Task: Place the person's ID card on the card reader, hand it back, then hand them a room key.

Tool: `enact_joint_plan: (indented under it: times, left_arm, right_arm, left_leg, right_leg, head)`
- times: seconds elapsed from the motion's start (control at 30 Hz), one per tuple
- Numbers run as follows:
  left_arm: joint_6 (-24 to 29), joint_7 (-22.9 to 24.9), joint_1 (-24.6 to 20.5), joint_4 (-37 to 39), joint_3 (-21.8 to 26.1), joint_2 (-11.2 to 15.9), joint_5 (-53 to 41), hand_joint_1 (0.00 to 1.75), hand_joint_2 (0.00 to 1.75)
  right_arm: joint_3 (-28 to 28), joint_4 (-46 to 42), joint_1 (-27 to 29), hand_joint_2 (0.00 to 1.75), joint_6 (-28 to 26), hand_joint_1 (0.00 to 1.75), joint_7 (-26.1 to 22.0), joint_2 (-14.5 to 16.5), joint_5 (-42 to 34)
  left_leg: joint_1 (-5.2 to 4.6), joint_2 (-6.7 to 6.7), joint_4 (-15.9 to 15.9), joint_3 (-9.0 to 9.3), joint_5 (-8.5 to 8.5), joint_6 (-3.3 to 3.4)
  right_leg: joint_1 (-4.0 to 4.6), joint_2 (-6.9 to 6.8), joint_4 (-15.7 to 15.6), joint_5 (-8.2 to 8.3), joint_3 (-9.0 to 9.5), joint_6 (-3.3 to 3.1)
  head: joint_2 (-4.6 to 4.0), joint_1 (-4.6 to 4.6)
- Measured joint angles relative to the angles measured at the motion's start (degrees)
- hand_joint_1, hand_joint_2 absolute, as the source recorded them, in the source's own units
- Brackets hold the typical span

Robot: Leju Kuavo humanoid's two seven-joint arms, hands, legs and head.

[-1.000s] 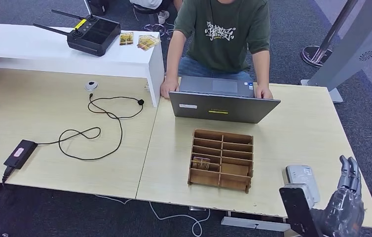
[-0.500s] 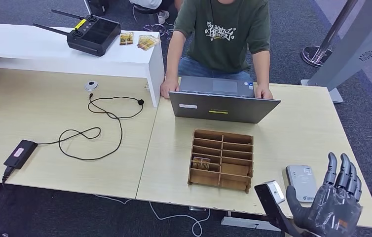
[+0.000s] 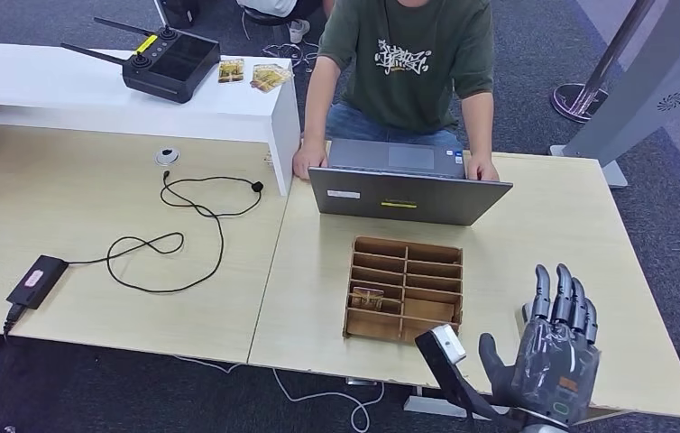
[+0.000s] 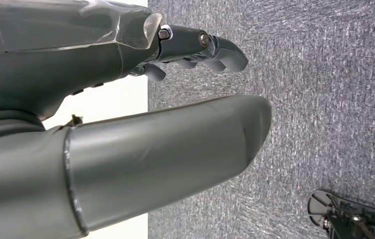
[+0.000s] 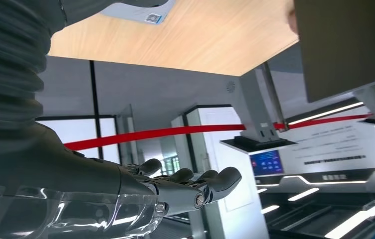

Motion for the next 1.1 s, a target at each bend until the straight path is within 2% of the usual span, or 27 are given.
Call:
enact_joint_plan:
  times: [0.1, 0.33, 0.67, 1.1]
  left_arm:
    - [0.01, 0.11, -0.03, 0.0, 0.01, 0.01, 0.07, 0.0, 0.0]
    - [0.26, 0.45, -0.15, 0.0, 0.01, 0.02, 0.1, 0.0, 0.0]
    - [0.5, 0.73, -0.44, 0.0, 0.01, 0.09, -0.21, 0.0, 0.0]
    - [0.55, 0.91, -0.58, 0.03, 0.01, 0.15, -0.41, 0.0, 0.0]
  right_arm:
    - [0.07, 0.01, 0.31, 1.75, 0.08, 0.0, -1.27, 0.01, -0.01]
    - [2.14, -0.54, 1.75, 1.75, 2.36, 0.0, -0.85, 0.03, -0.01]
    - [6.32, 0.19, 3.39, 1.75, 2.09, 0.0, -5.35, 1.31, -0.04]
    - [9.99, 5.97, -0.85, 1.75, -0.94, 0.0, -7.88, 1.83, -0.37]
  left_leg:
    - [0.02, 0.0, 0.0, 0.0, -0.02, -0.02]
    - [0.01, 0.01, 0.0, -0.01, -0.02, -0.03]
    - [0.02, 0.02, 0.0, -0.01, -0.02, -0.03]
    - [0.02, 0.05, 0.0, 0.0, -0.02, -0.03]
  right_leg:
    - [0.02, 0.0, 0.0, -0.03, 0.0, -0.03]
    - [0.02, 0.0, 0.0, -0.03, 0.0, -0.03]
    - [0.02, 0.01, 0.0, -0.03, 0.0, -0.04]
    - [0.02, 0.03, 0.0, -0.03, 0.0, -0.04]
  head:
    - [-0.01, 0.01]
    - [-0.02, 0.02]
    - [-0.02, 0.01]
    - [-0.01, 0.03]
